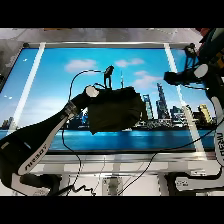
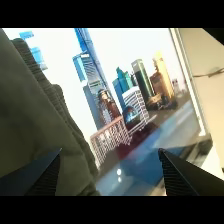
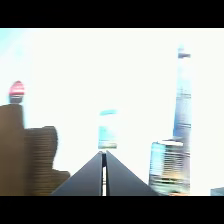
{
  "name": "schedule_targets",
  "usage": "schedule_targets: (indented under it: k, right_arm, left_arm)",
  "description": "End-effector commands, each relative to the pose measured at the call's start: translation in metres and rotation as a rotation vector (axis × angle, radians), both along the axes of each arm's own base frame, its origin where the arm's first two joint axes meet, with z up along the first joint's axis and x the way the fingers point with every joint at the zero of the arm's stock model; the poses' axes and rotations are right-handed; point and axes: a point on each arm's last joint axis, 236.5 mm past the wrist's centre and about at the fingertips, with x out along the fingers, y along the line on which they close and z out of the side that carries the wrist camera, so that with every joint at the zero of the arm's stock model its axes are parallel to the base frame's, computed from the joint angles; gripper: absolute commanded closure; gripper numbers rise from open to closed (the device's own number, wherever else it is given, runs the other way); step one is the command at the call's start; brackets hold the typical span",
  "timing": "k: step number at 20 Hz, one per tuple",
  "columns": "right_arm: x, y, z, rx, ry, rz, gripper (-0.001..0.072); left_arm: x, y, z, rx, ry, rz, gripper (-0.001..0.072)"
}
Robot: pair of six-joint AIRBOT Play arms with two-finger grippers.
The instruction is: Fold the clothes and pants, and hang the long-sleeved shirts on hangers.
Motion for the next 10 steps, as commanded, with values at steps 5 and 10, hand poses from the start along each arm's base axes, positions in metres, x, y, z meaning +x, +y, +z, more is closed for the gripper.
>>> schedule_targets:
  k: [5, 10]
  right_arm:
    - [-0.036, 0.053, -0.072, 0.463, 0.184, 0.368, 0.0678]
    - [-0.043, 0.105, -0.122, 0.585, 0.375, 0.311, 0.0042]
  left_arm:
    - [0.006, 0.047, -0.043, 0.22, -0.03, -0.102, 0.0101]
    - [-0.022, 0.088, -0.095, 0.519, -0.038, -0.297, 0.0105]
